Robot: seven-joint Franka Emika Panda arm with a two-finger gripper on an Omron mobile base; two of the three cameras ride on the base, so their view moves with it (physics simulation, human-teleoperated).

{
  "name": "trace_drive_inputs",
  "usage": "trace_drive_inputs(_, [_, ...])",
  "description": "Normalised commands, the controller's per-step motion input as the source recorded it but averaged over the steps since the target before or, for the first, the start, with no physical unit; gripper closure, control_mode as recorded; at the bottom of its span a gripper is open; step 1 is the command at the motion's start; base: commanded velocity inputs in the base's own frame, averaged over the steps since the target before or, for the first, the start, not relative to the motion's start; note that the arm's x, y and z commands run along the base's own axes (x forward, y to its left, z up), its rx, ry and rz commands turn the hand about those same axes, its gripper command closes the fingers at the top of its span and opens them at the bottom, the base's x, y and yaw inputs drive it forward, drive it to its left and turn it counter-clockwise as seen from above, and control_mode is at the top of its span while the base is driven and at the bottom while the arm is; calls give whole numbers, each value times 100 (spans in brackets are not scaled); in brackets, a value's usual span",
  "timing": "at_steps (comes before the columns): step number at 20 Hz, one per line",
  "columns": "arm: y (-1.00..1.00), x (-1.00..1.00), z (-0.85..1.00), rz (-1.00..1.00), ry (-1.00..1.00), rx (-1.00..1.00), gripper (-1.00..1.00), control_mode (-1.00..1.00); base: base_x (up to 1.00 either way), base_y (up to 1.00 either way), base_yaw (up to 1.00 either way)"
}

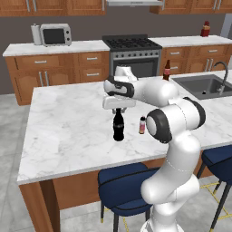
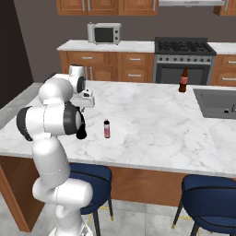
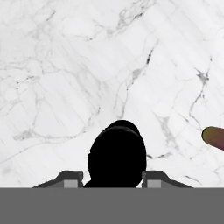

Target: Place the large bottle from the dining counter next to the other large bottle outside the sink, and place the small bottle from the dining counter next to the other small bottle inside the sink.

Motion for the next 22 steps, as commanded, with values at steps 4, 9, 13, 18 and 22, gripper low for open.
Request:
trace_drive_inputs(4, [0,-1,8,0,0,0,100,-100,0,0,0])
trace_drive_inputs(9, [0,-11,86,0,0,5,100,-100,0,0,0])
trace_drive_inputs(13, [-12,-54,86,0,0,5,100,-100,0,0,0])
trace_drive_inputs(18, [-17,-83,34,0,0,1,100,-100,0,0,0])
trace_drive_inputs(22, [-15,-83,20,0,0,0,100,-100,0,0,0])
